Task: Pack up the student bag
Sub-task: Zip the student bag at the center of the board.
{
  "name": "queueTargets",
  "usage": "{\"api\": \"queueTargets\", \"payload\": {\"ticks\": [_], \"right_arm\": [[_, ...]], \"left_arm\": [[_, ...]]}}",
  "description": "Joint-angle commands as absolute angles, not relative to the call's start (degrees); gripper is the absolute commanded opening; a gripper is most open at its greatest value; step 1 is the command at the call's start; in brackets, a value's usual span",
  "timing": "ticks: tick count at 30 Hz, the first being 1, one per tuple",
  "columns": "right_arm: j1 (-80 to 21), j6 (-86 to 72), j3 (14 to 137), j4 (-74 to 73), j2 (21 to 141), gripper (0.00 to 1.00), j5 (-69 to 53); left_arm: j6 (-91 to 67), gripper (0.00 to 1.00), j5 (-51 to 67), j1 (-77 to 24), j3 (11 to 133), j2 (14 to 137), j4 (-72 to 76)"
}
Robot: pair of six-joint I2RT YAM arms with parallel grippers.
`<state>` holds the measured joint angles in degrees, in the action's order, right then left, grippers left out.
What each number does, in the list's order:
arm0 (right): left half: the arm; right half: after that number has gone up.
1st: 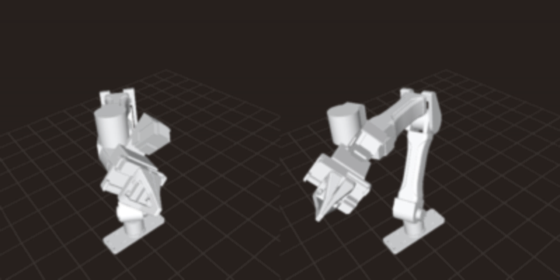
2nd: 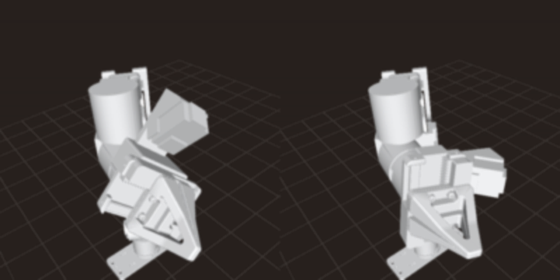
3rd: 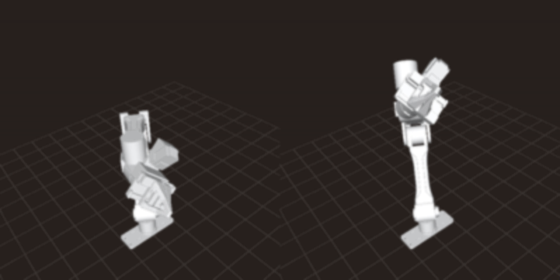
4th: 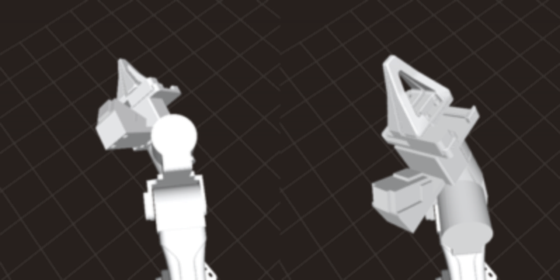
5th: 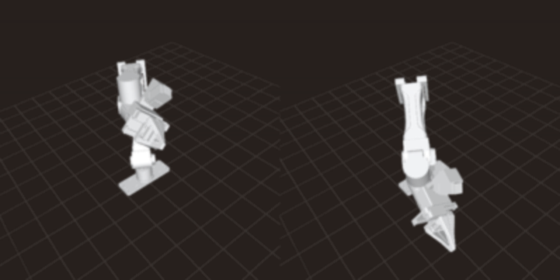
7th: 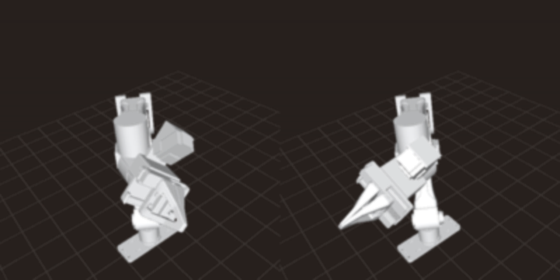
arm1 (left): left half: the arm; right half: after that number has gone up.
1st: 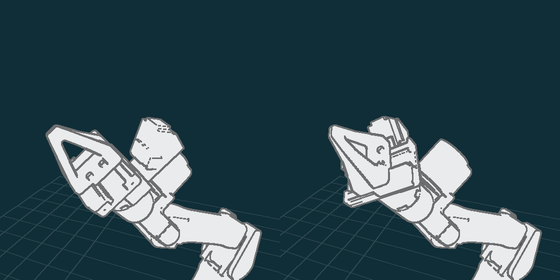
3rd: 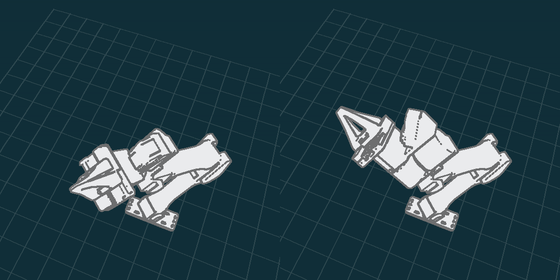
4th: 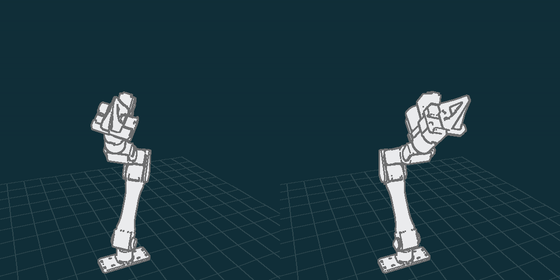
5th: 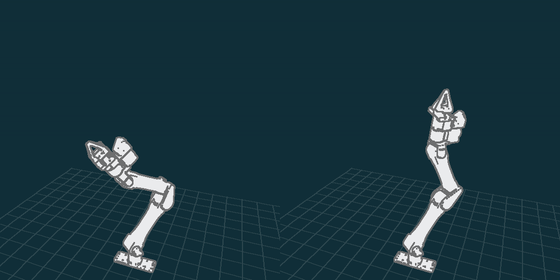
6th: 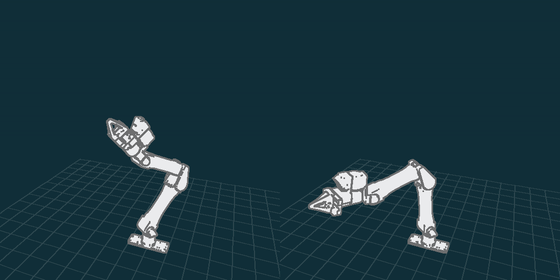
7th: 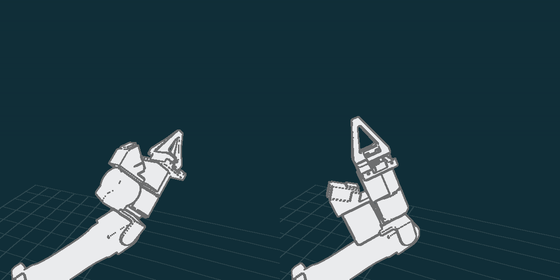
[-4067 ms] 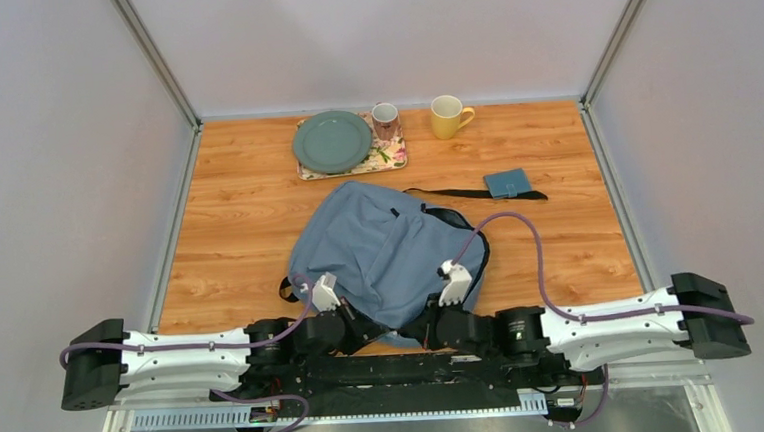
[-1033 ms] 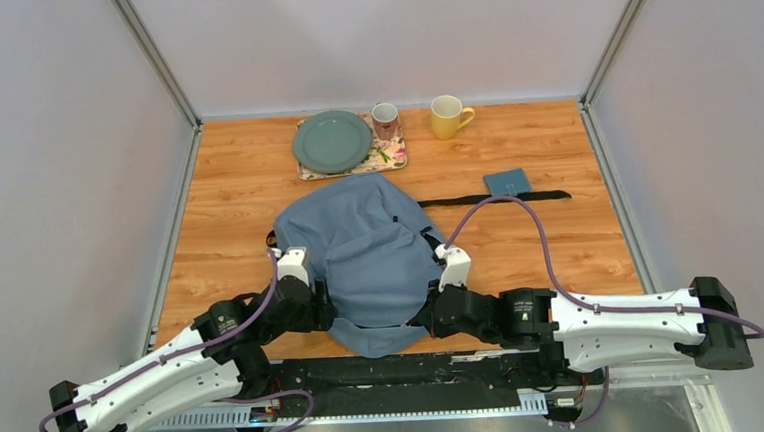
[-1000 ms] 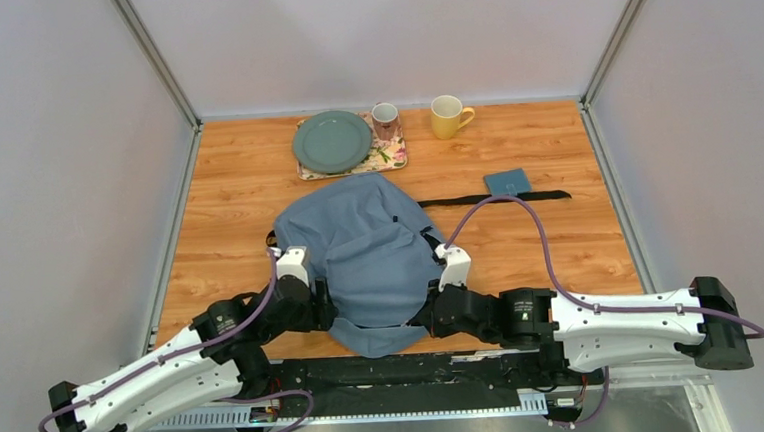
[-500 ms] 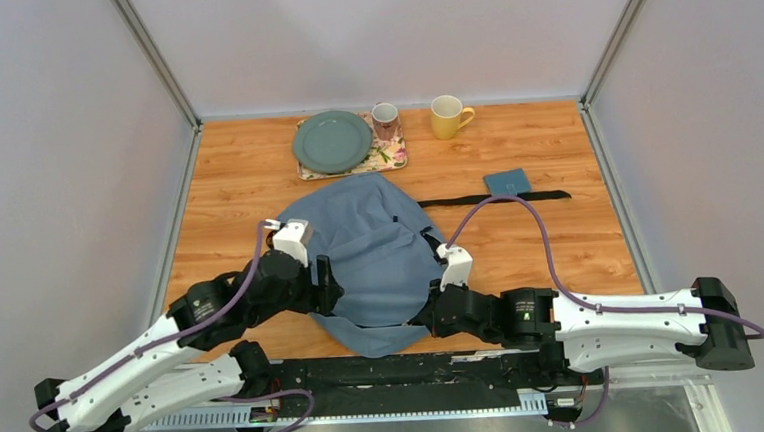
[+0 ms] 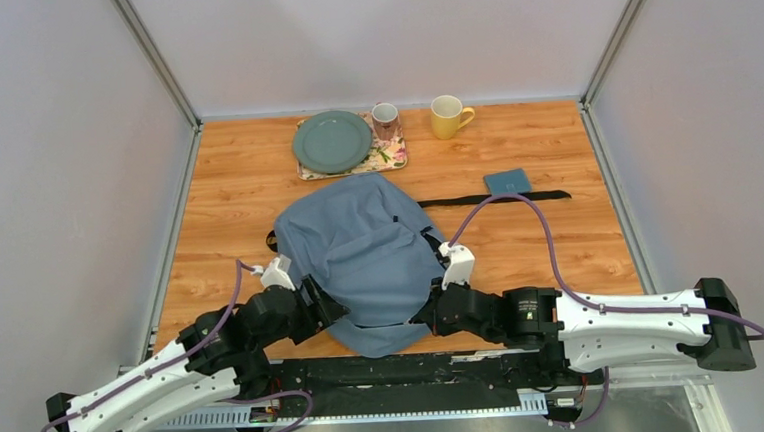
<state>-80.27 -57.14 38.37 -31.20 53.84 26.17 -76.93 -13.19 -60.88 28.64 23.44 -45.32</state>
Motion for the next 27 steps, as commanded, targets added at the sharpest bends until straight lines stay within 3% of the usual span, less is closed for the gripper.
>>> {"api": "queueTargets", "payload": {"ticks": [1,13,16,19,21,22,25,27], "right_arm": [[-80.0,-57.5,40.0,-32.0,52.5,0.00,29.3],[-80.0,-58.2,39.5,-31.6,51.1,0.00,28.9],[-80.0,-57.9,39.0,-30.8,50.8,0.00,28.3],[-80.0,-57.7,38.8,-30.7,50.7,0.00,28.0],[-80.0,-57.7,38.8,-31.0,50.5,0.00,28.2],[-80.0,-57.8,38.8,-31.4,50.4,0.00,28.4],[-79.9,-58.5,38.6,-32.9,49.7,0.00,29.7],[-79.9,-60.0,38.1,-33.7,49.2,0.00,31.5]], "left_arm": [[-86.0,0.80,-11.4,-63.0,26.3,24.8,-36.2],[-89.7,0.82,-12.1,-68.8,21.3,34.2,-20.8],[-87.9,0.77,-11.9,-69.0,19.3,35.4,-17.5],[-82.4,0.48,-13.0,-69.0,17.4,35.5,-15.1],[-81.3,0.34,-14.5,-68.8,17.8,35.1,-17.7],[-81.5,0.21,-16.2,-68.8,18.0,35.0,-21.3],[-80.9,0.00,-19.1,-68.9,17.8,33.1,-28.0],[-80.5,0.00,-20.3,-68.9,17.8,31.1,-31.4]]}}
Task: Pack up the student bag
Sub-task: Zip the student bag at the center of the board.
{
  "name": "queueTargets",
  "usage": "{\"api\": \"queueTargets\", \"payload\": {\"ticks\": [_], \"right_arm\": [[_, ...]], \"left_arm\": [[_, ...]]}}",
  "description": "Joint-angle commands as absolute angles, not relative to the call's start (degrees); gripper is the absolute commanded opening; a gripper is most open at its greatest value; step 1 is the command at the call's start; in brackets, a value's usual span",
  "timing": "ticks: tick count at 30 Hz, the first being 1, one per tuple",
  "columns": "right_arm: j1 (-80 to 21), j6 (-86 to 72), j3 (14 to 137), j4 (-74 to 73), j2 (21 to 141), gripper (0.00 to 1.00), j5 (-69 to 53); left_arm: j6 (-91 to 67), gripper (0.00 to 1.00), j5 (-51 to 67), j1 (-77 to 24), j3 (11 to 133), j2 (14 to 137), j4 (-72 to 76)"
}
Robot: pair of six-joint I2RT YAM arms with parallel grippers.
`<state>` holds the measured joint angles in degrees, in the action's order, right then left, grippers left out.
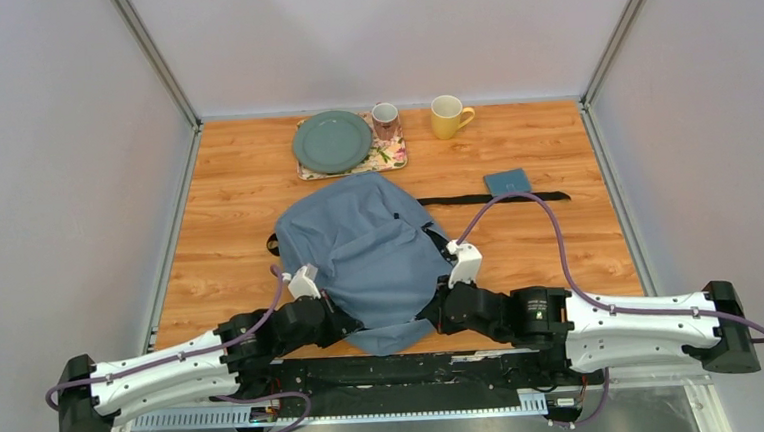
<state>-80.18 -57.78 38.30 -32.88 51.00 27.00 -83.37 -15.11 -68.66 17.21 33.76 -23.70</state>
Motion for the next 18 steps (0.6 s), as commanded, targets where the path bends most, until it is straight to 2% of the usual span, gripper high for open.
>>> {"api": "queueTargets", "payload": {"ticks": [1,11,18], "right_arm": [[-79.9,-60.3,38.0,-34.6,49.0,0.00,31.9],[-78.7,-66.0,36.8,-42.6,45.2,0.00,36.6],[-77.7,-68.5,35.5,-45.5,41.0,0.00,38.7]], "left_arm": [[-80.2,0.00,-21.6,-68.9,17.9,30.3,-35.0],[-77.2,0.00,-30.3,-68.9,24.8,21.4,-56.2],[-73.1,0.00,-32.1,-68.9,30.8,23.7,-63.2]]}}
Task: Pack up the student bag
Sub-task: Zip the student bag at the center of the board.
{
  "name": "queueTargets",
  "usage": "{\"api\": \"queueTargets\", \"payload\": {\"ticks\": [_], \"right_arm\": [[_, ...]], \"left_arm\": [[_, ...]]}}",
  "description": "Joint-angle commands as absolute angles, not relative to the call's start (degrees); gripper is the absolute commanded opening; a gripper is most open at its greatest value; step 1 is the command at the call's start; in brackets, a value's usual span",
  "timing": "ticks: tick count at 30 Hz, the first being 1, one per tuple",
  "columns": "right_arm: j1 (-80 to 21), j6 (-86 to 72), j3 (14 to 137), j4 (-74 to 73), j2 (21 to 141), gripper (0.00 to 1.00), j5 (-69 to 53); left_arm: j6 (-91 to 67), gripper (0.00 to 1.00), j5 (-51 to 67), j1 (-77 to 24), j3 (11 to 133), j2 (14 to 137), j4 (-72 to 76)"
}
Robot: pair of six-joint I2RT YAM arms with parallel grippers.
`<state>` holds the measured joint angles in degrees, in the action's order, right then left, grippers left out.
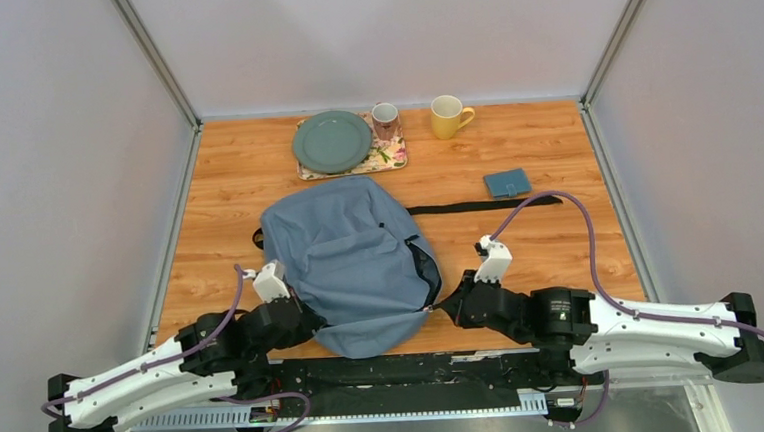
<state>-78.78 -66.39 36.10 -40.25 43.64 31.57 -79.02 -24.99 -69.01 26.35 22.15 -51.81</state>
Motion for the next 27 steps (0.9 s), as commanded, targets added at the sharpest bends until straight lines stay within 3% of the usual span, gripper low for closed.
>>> {"api": "queueTargets", "payload": {"ticks": [1,3,4,8,15,19,27], "right_arm": [[-77.6,-68.6,35.6,-46.2,40.6,0.00,38.8],[-77.6,-68.5,35.6,-46.3,39.7,0.00,38.7],[-77.6,-68.2,35.7,-46.1,39.6,0.00,38.5],[-77.7,-66.3,36.1,-44.3,40.9,0.00,36.7],[-77.6,-65.2,36.3,-40.1,44.4,0.00,34.7],[-77.6,-64.6,37.3,-39.0,46.4,0.00,34.5],[-77.6,-66.0,36.8,-39.5,44.8,0.00,35.0]], "left_arm": [[-72.8,0.10,-32.8,-68.9,32.4,24.3,-64.0],[-70.1,0.27,-33.0,-68.9,34.0,25.4,-64.5],[-68.7,0.50,-32.5,-68.9,35.4,25.7,-64.0],[-59.8,0.78,-29.1,-68.8,40.1,27.5,-60.6],[-41.3,0.79,-23.6,-68.9,51.7,34.7,-56.5],[-31.0,0.79,-22.6,-69.2,60.7,47.5,-56.6],[-15.8,0.82,-24.7,-82.3,62.8,61.2,-41.6]]}}
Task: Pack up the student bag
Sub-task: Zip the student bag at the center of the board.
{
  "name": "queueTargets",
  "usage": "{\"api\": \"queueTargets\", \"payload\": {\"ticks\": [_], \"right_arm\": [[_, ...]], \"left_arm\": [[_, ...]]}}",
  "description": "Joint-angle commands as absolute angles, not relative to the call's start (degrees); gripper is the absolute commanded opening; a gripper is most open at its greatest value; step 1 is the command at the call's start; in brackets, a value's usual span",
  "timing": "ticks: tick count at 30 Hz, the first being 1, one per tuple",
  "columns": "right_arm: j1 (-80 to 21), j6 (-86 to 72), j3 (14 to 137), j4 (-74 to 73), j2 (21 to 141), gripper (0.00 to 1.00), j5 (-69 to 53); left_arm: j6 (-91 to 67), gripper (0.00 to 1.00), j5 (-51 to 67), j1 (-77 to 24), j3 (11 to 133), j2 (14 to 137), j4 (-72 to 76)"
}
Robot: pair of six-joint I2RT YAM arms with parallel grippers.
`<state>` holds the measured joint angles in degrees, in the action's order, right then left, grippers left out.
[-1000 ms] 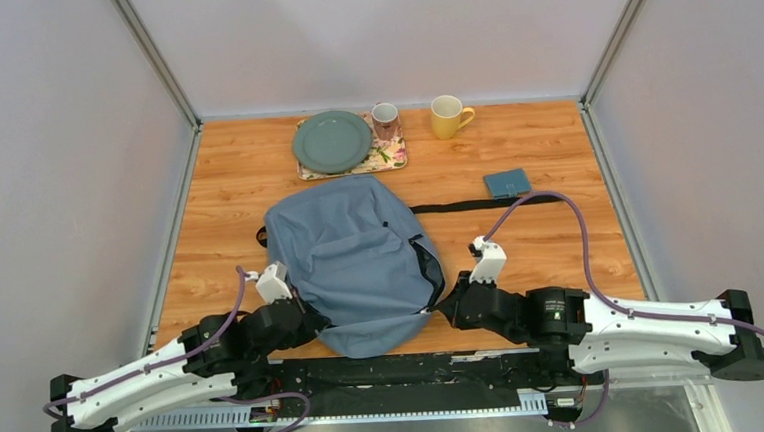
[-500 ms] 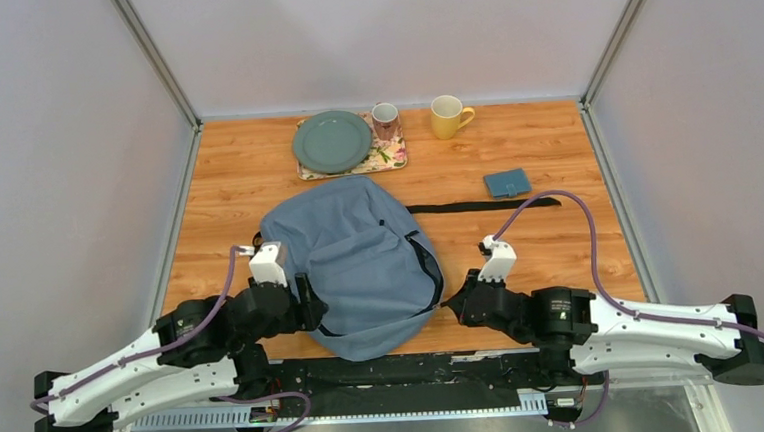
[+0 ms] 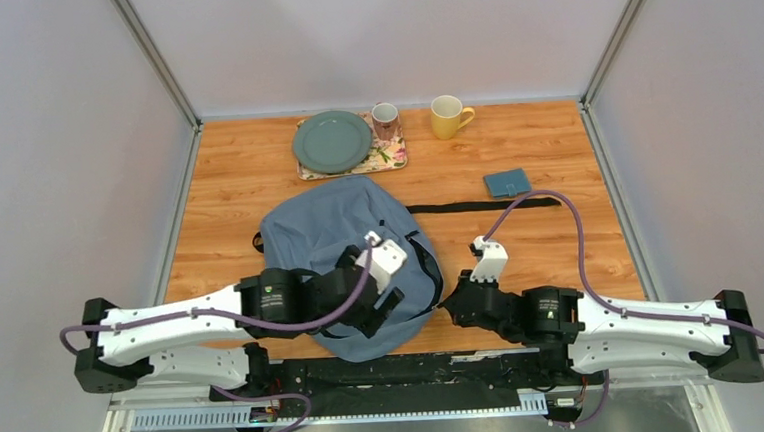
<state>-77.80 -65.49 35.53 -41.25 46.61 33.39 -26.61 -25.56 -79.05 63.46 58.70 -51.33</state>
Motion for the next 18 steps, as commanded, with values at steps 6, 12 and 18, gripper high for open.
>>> {"api": "queueTargets", "payload": {"ticks": [6,12,18], "right_arm": [[-77.5,-67.2,36.4,-41.3,42.3,0.00,35.6],[-77.3,-67.3,36.6,-42.1,41.9,0.00,35.9],[-77.2,-66.4,37.6,-42.2,42.5,0.00,35.6]], "left_arm": [[-15.8,0.83,-15.7,-84.7,53.2,62.8,-27.7],[-16.3,0.83,-14.2,-87.6,50.6,66.4,-22.0],[-14.8,0.85,-21.4,-88.7,51.6,73.0,-20.7]]}}
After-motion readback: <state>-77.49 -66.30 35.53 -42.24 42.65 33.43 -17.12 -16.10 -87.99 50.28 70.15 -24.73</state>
